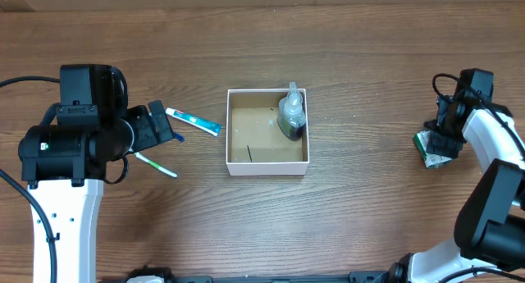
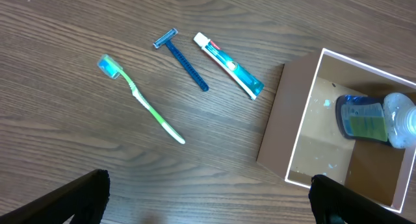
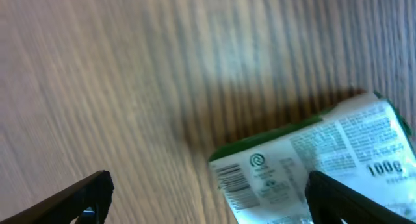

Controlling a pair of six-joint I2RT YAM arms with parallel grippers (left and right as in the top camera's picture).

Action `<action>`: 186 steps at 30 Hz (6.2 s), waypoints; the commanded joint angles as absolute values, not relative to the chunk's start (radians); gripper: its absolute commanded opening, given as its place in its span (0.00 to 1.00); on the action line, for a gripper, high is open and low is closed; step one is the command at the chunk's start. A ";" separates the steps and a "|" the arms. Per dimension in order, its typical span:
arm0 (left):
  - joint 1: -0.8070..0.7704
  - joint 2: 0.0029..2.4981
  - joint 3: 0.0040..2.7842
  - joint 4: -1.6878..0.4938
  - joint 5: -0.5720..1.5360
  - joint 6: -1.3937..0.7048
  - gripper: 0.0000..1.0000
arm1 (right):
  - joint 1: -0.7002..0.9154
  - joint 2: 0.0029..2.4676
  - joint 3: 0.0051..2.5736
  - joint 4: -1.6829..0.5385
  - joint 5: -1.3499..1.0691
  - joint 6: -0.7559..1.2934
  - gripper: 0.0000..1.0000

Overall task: Pack container
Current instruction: 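Grasp the green soap package with the right gripper, then carry the soap package with the right gripper into the box, then open the right gripper and withdraw it to the right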

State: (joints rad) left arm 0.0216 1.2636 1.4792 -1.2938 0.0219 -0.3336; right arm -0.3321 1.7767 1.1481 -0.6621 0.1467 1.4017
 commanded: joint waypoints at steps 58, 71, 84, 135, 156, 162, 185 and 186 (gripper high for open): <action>0.026 1.268 1.502 -1.255 -0.060 -0.310 1.00 | -0.356 1.975 1.245 -0.880 0.032 -0.341 0.92; 0.026 1.268 1.502 -1.259 -0.060 -0.310 1.00 | -0.356 1.975 1.245 -0.891 0.031 -0.314 0.68; 0.026 1.268 1.502 -1.259 -0.060 -0.310 1.00 | -0.356 1.975 1.245 -0.867 -0.007 -0.265 0.39; 0.026 1.270 1.501 -1.261 -0.062 -0.310 1.00 | 0.673 2.058 1.792 -1.015 0.036 0.319 0.04; 0.026 1.270 1.501 -1.260 -0.062 -0.310 1.00 | 0.672 2.089 1.792 -0.948 0.036 0.315 0.64; 0.026 1.270 1.501 -1.260 -0.063 -0.310 1.00 | 0.693 1.955 1.871 -0.987 0.037 0.253 0.64; -0.050 1.270 1.501 -1.303 -0.055 -0.383 1.00 | -0.110 1.542 1.601 -1.344 -0.084 0.315 1.00; -0.069 1.270 1.501 -1.304 -0.064 -0.395 1.00 | -0.109 1.504 1.554 -1.345 -0.084 0.315 1.00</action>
State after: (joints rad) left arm -0.0135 1.2644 1.4792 -1.3022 -0.0452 -0.3420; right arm -0.1112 1.6478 1.6623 -1.3365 -0.0891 0.3111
